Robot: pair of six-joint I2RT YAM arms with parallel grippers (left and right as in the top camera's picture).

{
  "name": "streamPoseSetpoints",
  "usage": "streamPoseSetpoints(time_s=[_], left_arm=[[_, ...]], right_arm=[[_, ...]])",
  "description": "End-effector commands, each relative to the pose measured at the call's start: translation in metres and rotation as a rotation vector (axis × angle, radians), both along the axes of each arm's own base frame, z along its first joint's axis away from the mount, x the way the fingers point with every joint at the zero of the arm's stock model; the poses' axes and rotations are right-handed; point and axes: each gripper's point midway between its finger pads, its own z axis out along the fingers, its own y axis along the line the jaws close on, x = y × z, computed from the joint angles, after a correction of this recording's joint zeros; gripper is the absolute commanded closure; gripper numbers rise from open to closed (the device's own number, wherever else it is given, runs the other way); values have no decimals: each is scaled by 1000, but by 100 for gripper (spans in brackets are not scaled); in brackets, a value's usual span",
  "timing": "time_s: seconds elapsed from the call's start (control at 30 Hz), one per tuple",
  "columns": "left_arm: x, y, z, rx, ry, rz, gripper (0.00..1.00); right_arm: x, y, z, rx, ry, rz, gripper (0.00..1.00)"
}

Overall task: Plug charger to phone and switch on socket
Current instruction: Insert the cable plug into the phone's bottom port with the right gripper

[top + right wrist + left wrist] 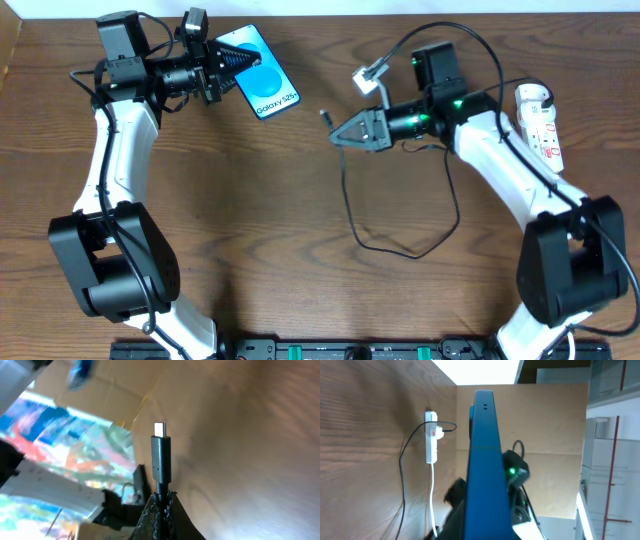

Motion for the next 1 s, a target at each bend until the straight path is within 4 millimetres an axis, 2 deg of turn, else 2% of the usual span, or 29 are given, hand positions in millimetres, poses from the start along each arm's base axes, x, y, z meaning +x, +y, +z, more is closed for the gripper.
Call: streamPoseSetpoints(time_s=[0.0,0.23,0.5,0.63,0.97], left_arm=[[-8,-3,15,11,-107,-28,93],[-12,-4,17,6,-148,-52,92],[-12,-4,17,5,-144,-52,93],[-12,-4,17,4,-139,-51,92],[-5,-2,13,25,-104,-10,93]], right_arm=[[-19,16,11,17,76,47,99],[-35,36,18,39,105,100,99],[-27,49,34,76,107,78,99],[-22,50,32,60,121,48,99],[-28,57,36,74,115,71,99]])
